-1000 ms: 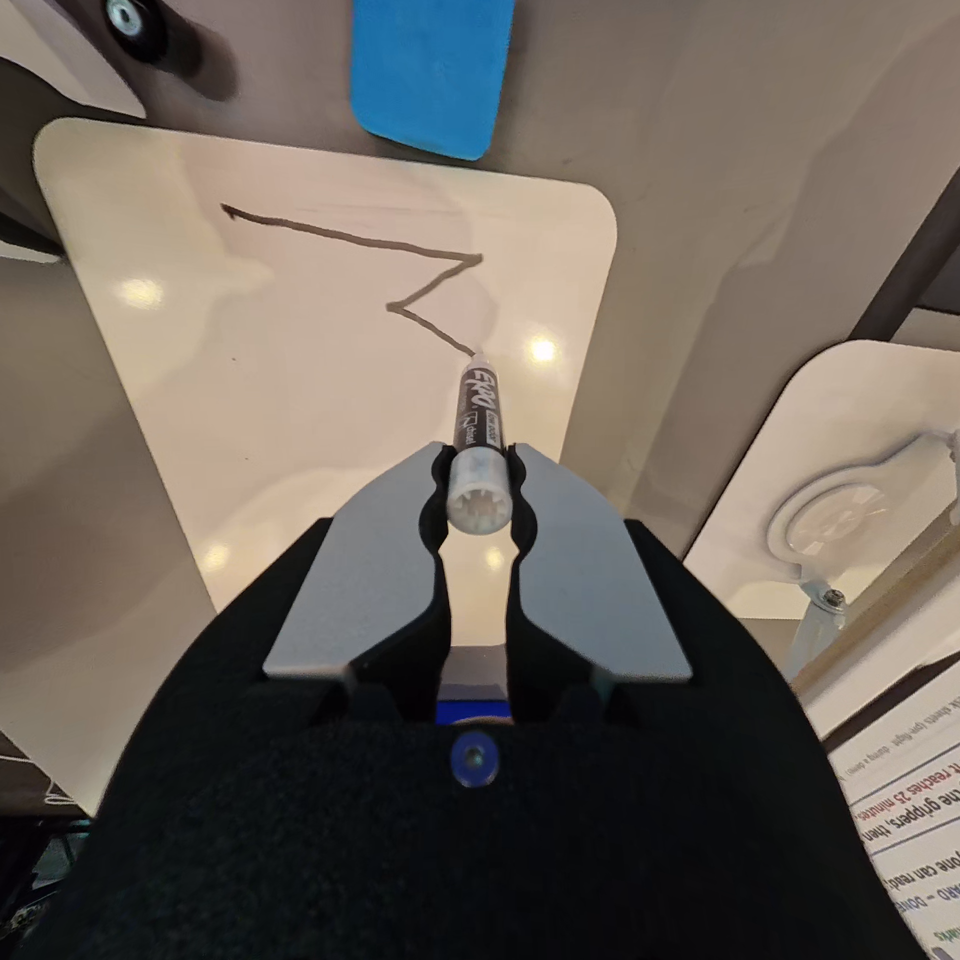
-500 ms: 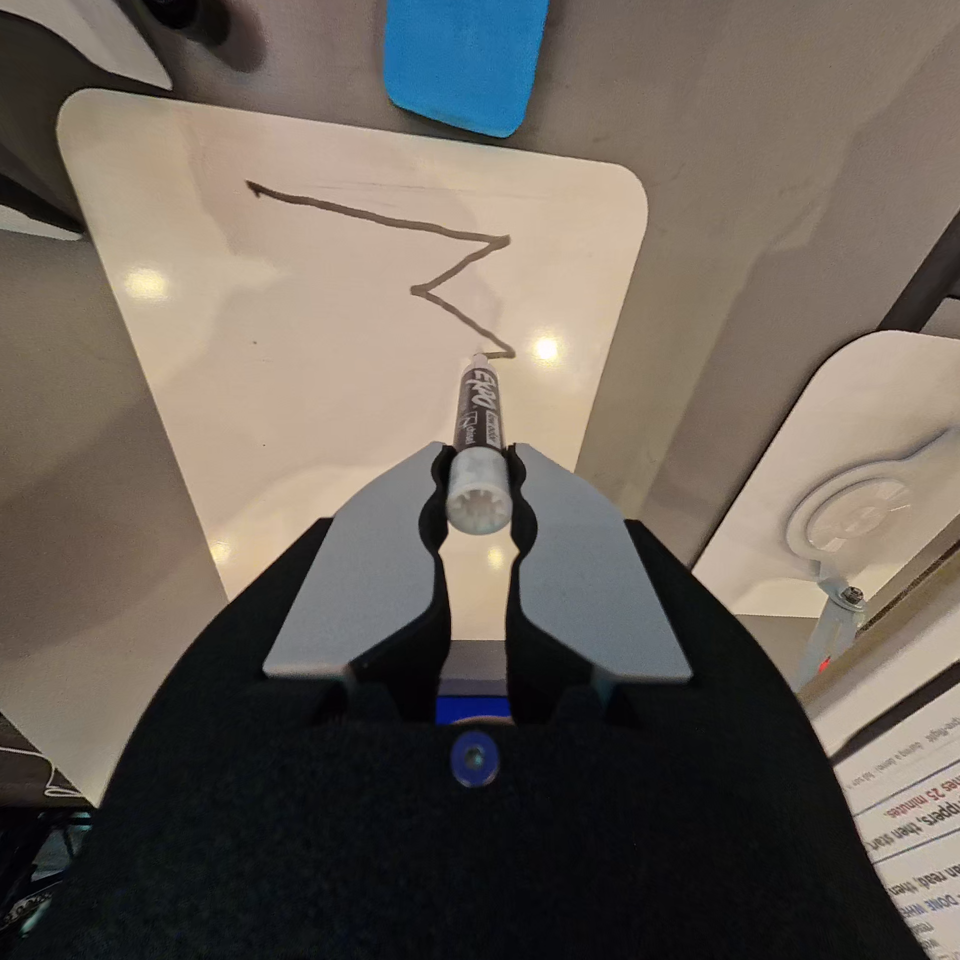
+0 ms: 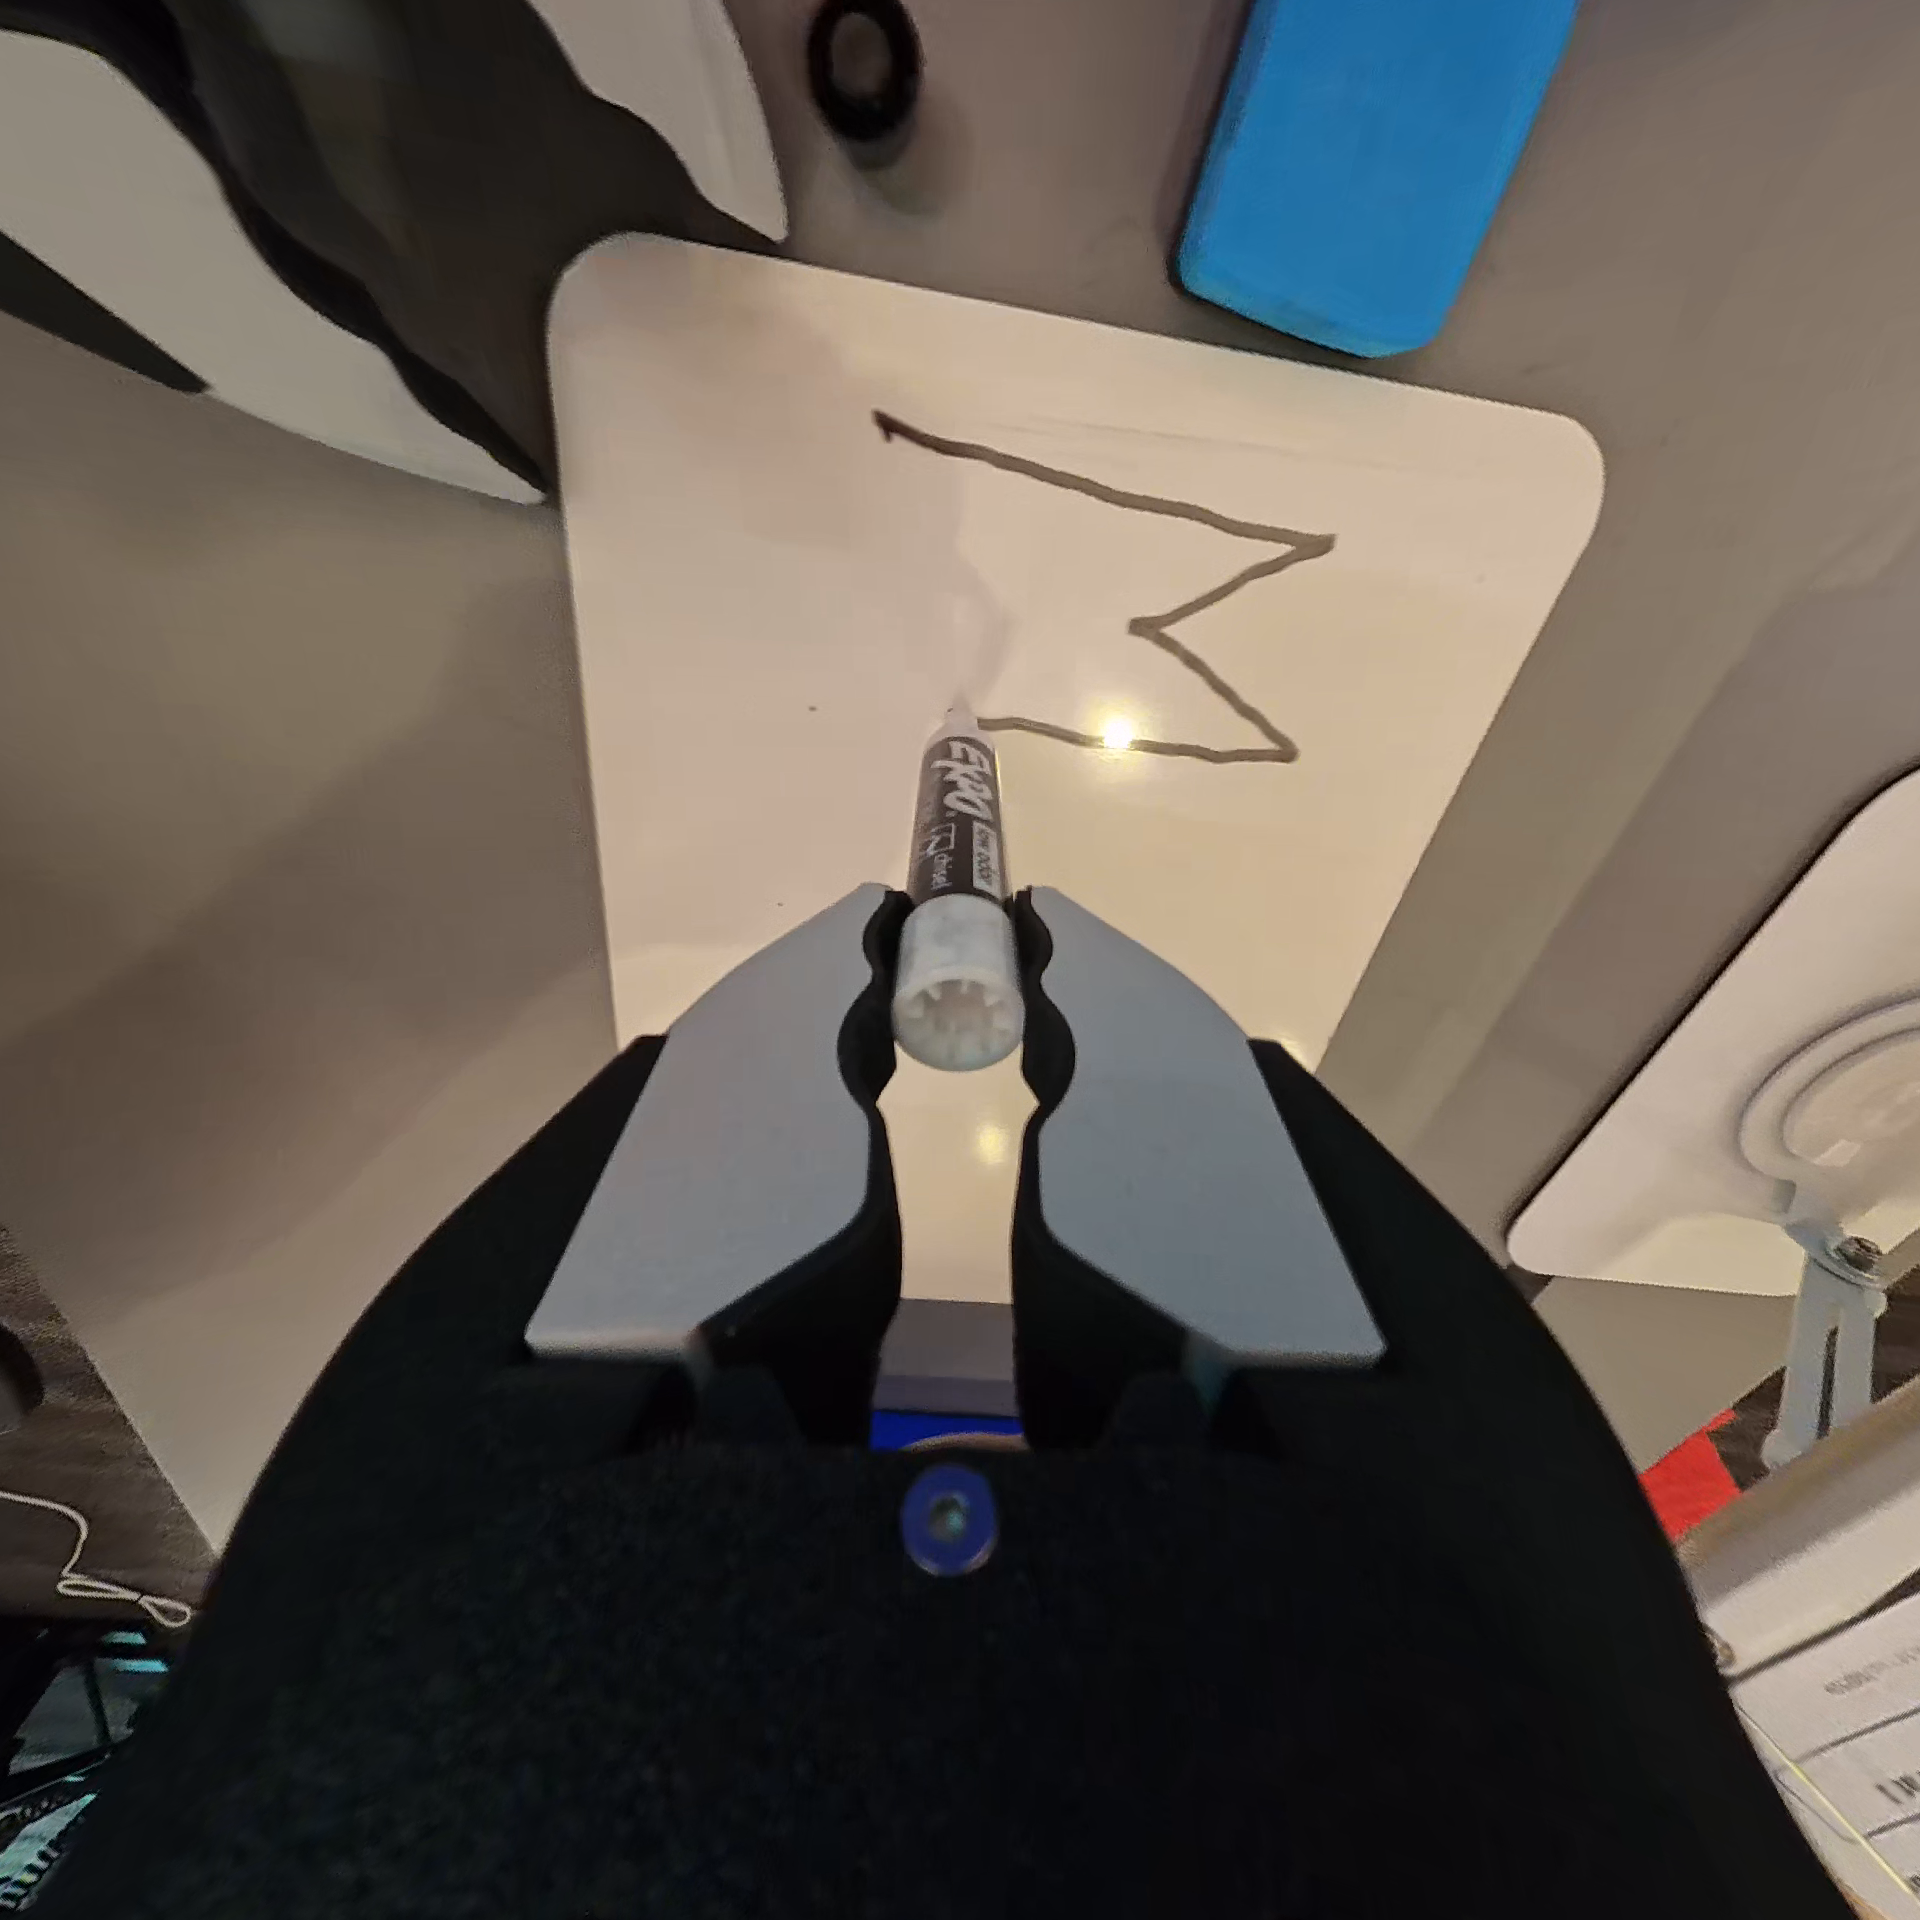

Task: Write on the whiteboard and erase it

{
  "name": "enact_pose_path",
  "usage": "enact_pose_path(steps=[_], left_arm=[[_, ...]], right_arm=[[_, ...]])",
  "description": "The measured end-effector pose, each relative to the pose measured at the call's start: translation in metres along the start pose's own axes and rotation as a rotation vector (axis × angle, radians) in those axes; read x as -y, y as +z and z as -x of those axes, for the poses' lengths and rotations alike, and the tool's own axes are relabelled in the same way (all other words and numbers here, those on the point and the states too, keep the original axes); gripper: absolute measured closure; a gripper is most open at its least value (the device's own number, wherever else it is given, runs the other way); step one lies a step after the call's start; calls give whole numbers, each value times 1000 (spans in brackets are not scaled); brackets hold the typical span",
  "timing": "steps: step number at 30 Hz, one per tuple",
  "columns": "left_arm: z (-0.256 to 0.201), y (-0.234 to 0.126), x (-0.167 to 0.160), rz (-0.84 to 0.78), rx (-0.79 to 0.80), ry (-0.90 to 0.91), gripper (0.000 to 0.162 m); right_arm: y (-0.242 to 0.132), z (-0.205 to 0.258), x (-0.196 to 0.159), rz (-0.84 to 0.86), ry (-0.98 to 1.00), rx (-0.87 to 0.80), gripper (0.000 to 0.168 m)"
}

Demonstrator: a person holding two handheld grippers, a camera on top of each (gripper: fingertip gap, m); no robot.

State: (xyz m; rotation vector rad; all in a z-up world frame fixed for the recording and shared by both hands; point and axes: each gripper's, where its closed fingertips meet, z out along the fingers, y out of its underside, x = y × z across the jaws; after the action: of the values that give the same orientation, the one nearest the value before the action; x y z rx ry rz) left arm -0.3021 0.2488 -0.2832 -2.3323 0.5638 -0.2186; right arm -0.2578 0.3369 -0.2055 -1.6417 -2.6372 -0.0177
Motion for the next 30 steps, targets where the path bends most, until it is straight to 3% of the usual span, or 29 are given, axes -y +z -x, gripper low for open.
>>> enact_pose_path(steps=[8,15,30], left_arm=[[0,0,0,4,0,1,97],[0,0,0,5,1,1,96],[-1,0,0,5,-3,4,96]], right_arm=[[-2,21,5,-21,-20,-12,148],[-21,13,-14,-15,25,-31,148],[-1,14,-16,-2,28,8,148]])
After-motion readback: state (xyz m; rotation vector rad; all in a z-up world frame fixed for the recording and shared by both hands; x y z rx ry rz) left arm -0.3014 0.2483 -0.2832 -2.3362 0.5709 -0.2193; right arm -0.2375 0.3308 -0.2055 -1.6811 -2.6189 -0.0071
